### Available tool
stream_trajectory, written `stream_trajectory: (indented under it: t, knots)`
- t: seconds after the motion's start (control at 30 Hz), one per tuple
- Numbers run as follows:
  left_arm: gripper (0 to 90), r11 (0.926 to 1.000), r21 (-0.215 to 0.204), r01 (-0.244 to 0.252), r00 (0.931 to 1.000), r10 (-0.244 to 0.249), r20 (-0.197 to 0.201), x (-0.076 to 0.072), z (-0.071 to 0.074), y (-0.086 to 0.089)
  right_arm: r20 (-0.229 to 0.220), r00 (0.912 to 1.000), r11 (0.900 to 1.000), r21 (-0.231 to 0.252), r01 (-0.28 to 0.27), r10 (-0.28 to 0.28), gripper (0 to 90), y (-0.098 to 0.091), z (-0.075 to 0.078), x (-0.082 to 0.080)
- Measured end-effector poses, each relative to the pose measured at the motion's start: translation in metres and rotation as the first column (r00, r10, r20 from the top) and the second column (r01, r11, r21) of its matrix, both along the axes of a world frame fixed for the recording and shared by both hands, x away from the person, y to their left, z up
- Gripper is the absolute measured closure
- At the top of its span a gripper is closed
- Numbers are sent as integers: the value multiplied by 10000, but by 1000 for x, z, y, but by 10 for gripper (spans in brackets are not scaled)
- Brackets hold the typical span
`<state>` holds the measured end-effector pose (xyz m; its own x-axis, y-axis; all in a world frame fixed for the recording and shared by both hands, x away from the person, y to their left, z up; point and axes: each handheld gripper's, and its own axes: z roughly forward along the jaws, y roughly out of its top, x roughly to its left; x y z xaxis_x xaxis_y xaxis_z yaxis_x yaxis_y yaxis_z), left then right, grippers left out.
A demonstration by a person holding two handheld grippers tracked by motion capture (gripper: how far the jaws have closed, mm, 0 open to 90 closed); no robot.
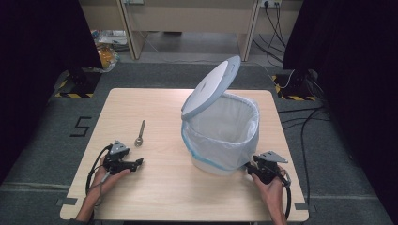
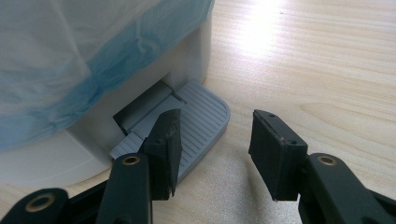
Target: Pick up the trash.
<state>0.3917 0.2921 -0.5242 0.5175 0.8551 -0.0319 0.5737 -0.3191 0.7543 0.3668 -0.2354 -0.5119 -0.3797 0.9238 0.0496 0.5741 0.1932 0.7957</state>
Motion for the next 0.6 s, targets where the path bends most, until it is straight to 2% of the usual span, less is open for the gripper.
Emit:
stream_trajectory:
  t: [0.6]
  knots:
    - [204,9999,17,-103,9999,103,48,3,1,-3,227,9997,9990,-448,16,-6,538,4,1,-2]
